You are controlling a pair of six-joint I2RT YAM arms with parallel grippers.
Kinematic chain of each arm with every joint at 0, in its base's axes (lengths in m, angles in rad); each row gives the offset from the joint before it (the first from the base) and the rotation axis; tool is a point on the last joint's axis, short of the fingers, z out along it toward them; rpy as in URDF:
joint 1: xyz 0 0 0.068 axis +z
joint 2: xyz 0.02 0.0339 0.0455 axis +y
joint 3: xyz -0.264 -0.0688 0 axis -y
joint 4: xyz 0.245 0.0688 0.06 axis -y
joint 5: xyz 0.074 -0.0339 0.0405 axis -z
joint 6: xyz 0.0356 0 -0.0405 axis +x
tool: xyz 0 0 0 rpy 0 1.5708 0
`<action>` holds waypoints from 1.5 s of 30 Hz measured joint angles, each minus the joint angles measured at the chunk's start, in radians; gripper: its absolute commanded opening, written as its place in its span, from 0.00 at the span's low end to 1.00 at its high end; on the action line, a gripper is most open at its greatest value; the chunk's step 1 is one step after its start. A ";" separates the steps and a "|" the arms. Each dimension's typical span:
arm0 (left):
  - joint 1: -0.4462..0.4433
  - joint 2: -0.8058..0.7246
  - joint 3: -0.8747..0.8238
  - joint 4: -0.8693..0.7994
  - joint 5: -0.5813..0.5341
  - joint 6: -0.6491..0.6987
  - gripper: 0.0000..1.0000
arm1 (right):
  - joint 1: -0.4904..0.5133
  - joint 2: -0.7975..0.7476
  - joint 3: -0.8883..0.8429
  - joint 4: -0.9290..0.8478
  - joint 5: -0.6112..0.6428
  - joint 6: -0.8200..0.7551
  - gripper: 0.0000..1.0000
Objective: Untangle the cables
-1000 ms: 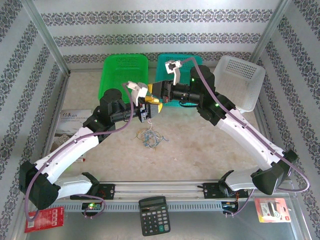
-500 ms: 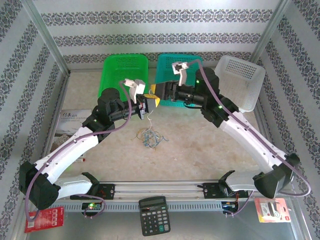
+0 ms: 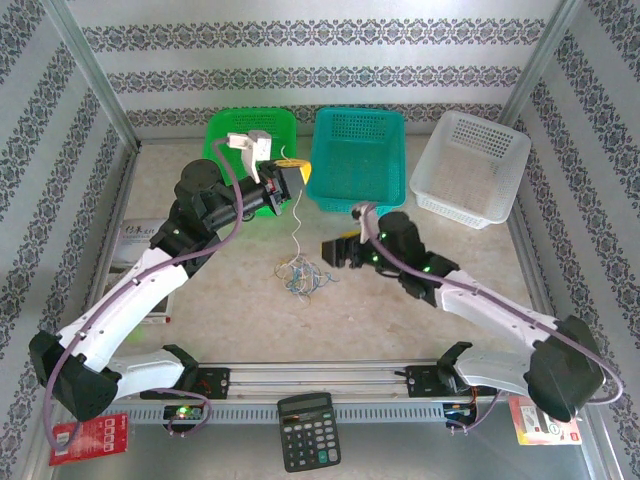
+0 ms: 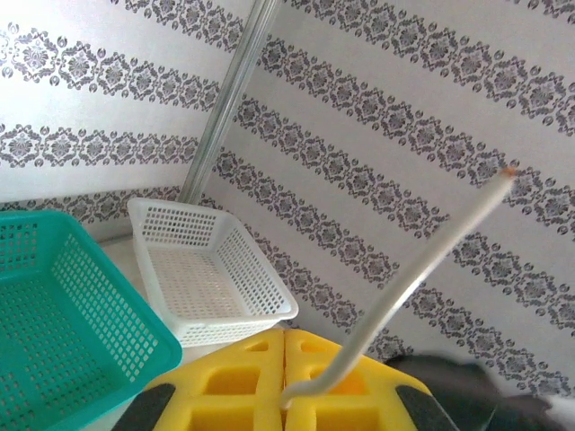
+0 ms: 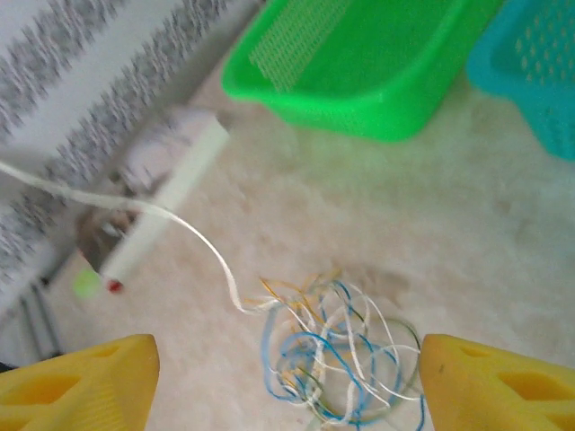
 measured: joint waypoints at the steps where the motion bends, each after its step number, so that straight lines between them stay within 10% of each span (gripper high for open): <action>1: 0.000 0.001 0.000 0.000 0.000 -0.009 0.00 | 0.021 0.019 -0.024 0.026 0.021 -0.018 0.77; 22: 0.000 0.055 0.074 0.006 -0.009 -0.157 0.00 | 0.152 0.480 -0.033 0.446 0.139 -0.197 0.79; 34: -0.001 0.105 0.209 0.003 -0.019 -0.240 0.00 | 0.154 0.648 0.007 0.587 0.190 -0.162 0.12; 45: -0.002 0.213 0.520 -0.164 -0.018 -0.230 0.00 | 0.154 0.649 -0.031 0.737 0.207 -0.127 0.06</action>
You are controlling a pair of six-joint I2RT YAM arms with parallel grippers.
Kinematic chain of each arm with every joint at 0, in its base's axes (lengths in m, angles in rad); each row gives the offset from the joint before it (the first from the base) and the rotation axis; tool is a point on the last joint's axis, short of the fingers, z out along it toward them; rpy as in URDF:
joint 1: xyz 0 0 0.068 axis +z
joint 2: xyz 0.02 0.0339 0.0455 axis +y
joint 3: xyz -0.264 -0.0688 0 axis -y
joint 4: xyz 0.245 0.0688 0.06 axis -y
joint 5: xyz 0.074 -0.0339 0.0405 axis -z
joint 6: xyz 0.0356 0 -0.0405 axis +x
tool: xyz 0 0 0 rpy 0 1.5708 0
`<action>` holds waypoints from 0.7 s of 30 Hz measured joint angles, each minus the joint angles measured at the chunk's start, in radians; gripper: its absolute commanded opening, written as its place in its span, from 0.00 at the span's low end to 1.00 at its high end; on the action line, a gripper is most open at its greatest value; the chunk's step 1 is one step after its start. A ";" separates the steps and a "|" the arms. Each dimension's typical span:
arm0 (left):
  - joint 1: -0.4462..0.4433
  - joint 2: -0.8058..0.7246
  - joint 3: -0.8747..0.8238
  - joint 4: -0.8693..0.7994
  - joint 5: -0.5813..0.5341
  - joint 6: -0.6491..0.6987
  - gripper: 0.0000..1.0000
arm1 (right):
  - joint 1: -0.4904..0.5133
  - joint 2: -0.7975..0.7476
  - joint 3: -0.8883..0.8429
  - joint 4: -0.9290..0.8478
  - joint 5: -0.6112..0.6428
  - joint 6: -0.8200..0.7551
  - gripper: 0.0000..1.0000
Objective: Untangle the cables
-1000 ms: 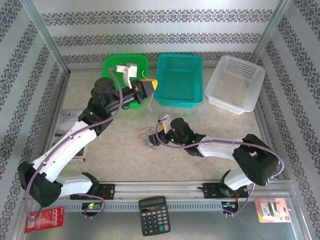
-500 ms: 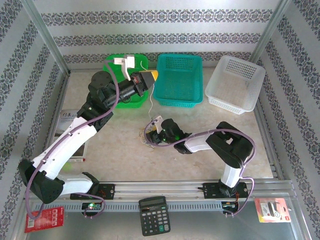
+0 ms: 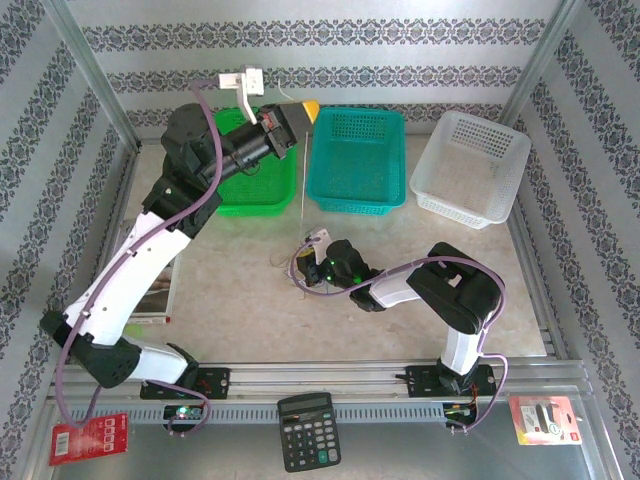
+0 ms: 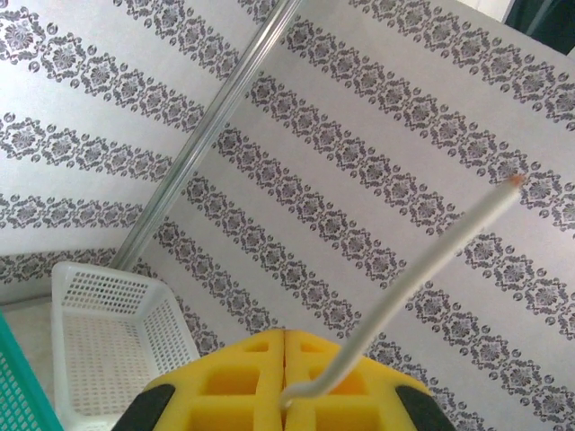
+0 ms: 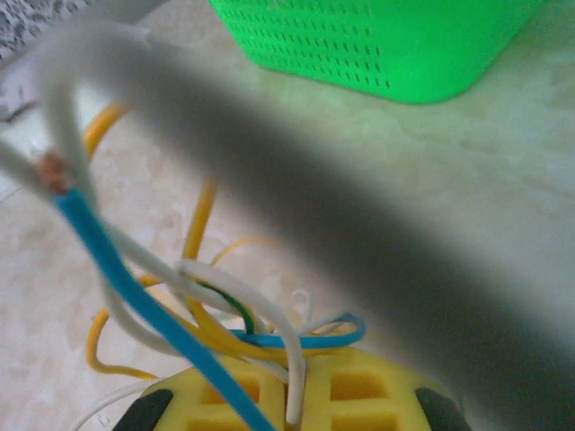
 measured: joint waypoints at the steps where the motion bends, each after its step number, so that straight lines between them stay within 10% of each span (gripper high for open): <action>1: 0.000 0.016 0.036 -0.028 0.000 0.007 0.00 | 0.000 0.000 -0.004 0.018 0.002 0.006 0.07; 6: 0.000 0.088 0.214 -0.121 -0.011 0.052 0.00 | 0.000 0.011 -0.029 0.055 0.008 0.035 0.37; 21: 0.001 0.129 0.441 -0.166 -0.040 0.105 0.00 | 0.000 0.056 -0.080 0.041 0.009 0.069 0.38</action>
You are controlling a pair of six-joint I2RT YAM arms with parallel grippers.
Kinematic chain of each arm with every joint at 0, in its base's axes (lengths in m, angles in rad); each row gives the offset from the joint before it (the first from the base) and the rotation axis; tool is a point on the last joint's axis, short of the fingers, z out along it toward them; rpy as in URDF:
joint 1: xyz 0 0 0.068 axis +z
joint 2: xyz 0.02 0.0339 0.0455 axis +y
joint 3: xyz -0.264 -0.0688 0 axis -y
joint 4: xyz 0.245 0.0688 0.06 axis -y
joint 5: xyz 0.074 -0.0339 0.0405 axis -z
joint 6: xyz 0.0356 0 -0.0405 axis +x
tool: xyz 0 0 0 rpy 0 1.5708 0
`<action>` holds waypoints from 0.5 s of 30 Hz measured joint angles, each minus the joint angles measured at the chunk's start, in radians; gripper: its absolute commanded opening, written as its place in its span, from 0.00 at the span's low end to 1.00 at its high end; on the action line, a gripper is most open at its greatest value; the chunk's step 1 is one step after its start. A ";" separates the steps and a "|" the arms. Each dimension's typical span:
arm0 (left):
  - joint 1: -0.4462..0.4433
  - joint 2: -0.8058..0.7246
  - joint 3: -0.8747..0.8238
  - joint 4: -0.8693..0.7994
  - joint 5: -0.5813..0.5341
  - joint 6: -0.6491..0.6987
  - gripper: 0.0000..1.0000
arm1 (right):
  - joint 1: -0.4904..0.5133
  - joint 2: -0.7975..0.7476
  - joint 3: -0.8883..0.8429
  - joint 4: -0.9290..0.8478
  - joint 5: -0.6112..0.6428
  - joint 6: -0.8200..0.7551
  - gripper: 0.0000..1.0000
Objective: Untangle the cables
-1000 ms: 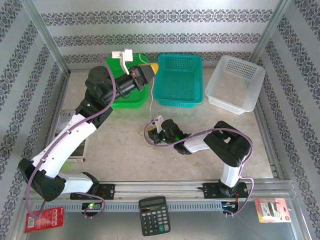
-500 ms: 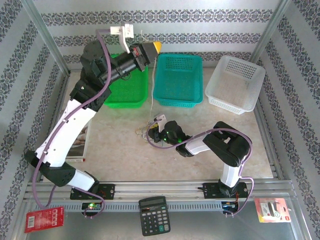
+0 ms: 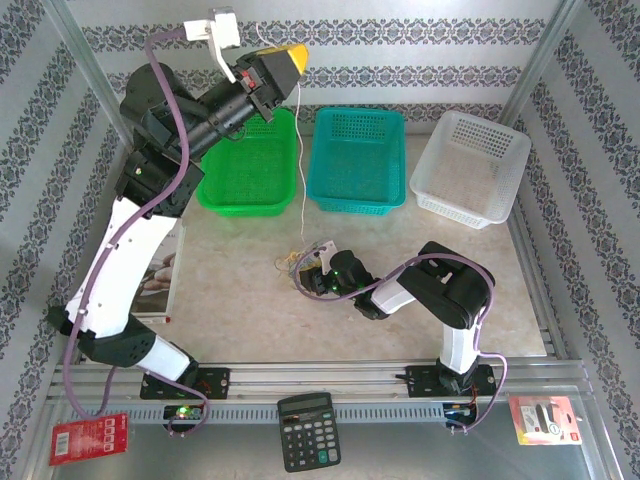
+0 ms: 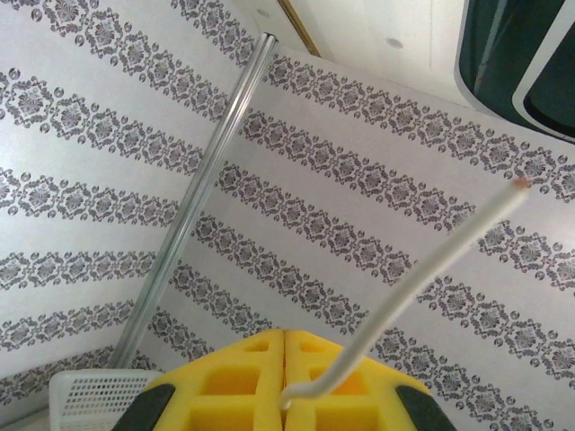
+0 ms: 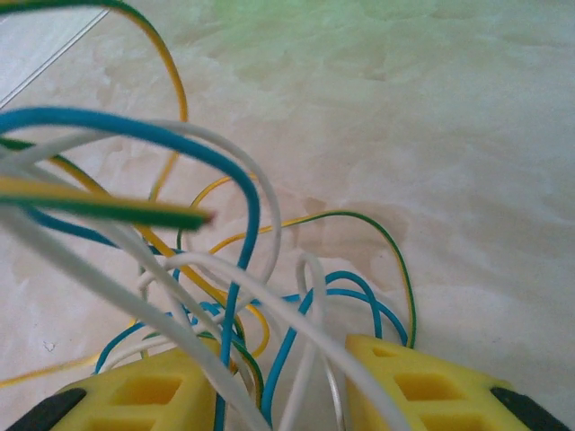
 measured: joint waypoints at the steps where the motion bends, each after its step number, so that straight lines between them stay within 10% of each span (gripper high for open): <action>1: 0.001 0.011 0.025 -0.011 -0.002 0.004 0.00 | 0.000 0.001 -0.003 0.006 0.000 0.002 0.38; 15: 0.140 0.163 0.408 -0.090 -0.022 -0.018 0.00 | 0.000 0.015 -0.043 0.094 0.013 0.035 0.36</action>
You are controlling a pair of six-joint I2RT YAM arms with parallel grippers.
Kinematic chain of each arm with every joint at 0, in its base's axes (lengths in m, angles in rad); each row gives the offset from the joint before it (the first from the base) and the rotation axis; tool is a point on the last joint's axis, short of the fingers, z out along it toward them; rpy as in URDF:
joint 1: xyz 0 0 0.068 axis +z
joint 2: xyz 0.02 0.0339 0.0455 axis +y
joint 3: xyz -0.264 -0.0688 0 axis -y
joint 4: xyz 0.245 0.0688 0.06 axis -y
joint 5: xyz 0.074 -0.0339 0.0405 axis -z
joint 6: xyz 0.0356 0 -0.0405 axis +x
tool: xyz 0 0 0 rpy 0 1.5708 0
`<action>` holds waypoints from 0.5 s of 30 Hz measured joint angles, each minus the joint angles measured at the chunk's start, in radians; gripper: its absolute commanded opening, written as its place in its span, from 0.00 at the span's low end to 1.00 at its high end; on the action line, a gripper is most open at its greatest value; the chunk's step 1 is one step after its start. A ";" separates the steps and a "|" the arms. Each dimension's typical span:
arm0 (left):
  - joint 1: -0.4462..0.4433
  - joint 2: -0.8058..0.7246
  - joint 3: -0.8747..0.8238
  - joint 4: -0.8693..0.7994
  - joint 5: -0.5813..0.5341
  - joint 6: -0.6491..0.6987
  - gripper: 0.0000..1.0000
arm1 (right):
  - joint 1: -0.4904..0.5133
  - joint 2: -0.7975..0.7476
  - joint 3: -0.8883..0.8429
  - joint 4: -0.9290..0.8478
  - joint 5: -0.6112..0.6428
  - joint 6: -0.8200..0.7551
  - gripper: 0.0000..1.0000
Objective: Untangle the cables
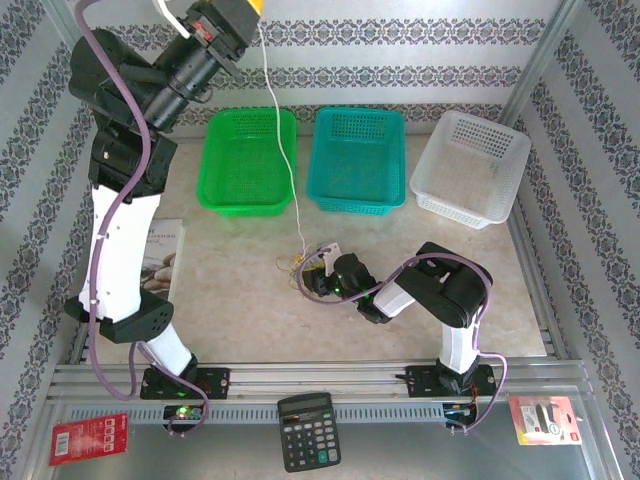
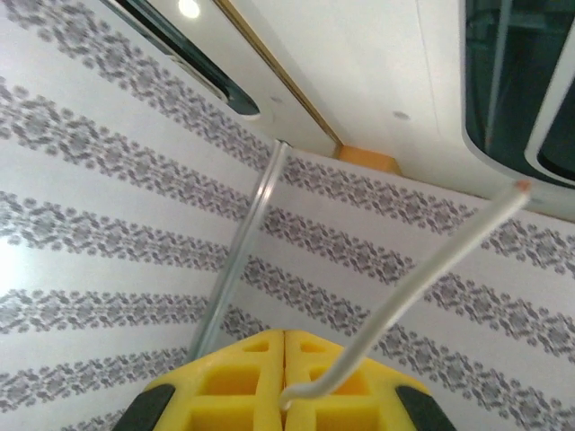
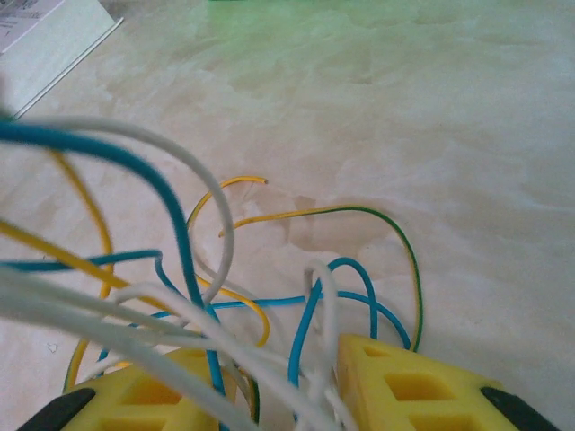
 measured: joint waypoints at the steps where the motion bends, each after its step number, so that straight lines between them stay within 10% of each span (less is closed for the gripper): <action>1: 0.016 0.004 0.002 0.001 -0.002 -0.008 0.00 | 0.000 0.000 -0.002 0.003 0.001 0.003 0.36; 15: 0.206 0.138 0.070 0.146 -0.036 -0.232 0.00 | 0.000 0.023 -0.037 0.105 0.006 0.050 0.38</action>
